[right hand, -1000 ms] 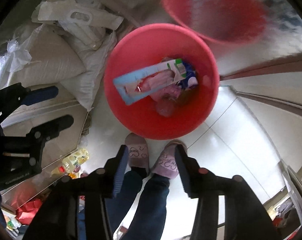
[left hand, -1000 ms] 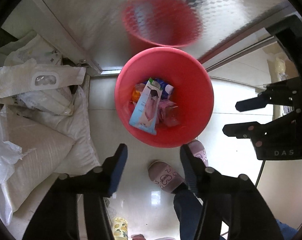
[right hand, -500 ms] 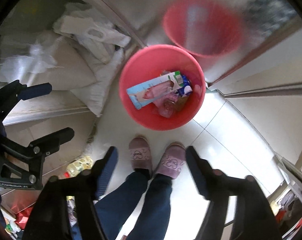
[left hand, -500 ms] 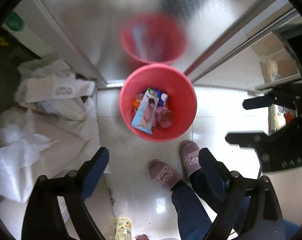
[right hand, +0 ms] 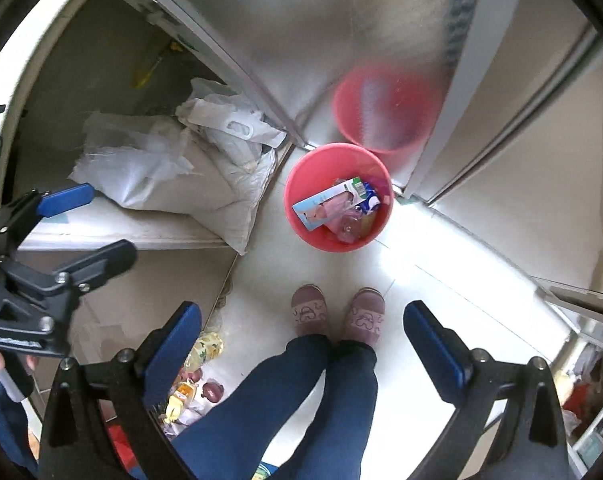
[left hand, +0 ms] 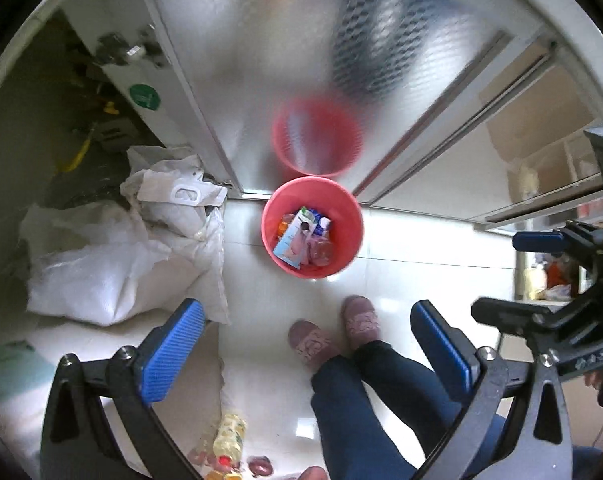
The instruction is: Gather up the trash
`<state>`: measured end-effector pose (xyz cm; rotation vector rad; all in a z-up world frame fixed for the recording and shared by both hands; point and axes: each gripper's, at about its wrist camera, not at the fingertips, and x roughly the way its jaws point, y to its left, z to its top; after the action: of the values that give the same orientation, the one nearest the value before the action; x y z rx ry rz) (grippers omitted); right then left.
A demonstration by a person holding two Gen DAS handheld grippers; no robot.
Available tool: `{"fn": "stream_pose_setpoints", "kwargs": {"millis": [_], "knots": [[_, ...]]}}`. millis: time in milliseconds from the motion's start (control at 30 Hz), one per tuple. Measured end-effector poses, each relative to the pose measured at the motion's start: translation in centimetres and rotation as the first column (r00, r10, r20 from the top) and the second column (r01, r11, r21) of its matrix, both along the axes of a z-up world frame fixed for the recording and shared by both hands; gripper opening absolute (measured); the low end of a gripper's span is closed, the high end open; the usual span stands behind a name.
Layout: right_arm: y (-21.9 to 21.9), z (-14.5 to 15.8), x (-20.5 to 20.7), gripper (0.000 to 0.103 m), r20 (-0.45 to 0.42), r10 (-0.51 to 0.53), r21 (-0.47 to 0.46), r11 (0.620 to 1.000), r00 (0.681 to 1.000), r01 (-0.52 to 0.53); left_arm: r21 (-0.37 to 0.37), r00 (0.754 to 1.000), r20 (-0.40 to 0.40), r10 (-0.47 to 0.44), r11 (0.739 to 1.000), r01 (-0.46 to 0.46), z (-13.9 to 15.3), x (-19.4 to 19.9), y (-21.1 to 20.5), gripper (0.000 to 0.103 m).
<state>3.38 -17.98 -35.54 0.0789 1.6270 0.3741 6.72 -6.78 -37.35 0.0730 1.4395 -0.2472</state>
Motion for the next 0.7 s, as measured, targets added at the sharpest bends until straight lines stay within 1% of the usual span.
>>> {"fn": "stream_pose_setpoints", "kwargs": {"millis": [167,267,400,500,567,633,700], "knots": [[-0.4,4.8,-0.2,0.102,0.054,0.012,-0.029,1.0,0.998,-0.01,0.014,0.999,0.033,0.034,0.999,-0.035,5.9,-1.6,0.3,0.103],[-0.4,8.5,0.1,0.102,0.102,0.028,-0.021,0.999,0.994,-0.026,0.017,0.996,0.056,0.07,0.997,-0.071,9.5,-2.5,0.6,0.103],[-0.5,12.3,-0.2,0.102,0.156,0.078,-0.016,0.997,0.985,-0.076,0.03,0.988,0.118,0.104,0.994,-0.109,13.9,-3.6,0.6,0.103],[-0.7,14.6,-0.4,0.102,0.183,0.096,0.002,0.995,0.978,-0.098,0.046,0.979,0.163,0.123,0.99,-0.132,16.9,-4.6,0.2,0.103],[-0.8,15.8,-0.4,0.102,0.2,0.105,0.005,0.994,0.974,-0.109,0.048,0.973,0.184,0.136,0.988,-0.147,18.5,-5.0,-0.1,0.103],[-0.8,17.2,-0.6,0.102,0.217,0.12,0.003,0.992,0.969,-0.123,0.038,0.965,0.209,0.159,0.985,-0.17,20.3,-5.5,-0.5,0.103],[-0.8,18.6,-0.6,0.102,0.239,0.12,0.01,0.992,0.963,-0.126,0.024,0.959,0.233,0.164,0.984,-0.174,21.6,-5.9,-0.6,0.103]]}}
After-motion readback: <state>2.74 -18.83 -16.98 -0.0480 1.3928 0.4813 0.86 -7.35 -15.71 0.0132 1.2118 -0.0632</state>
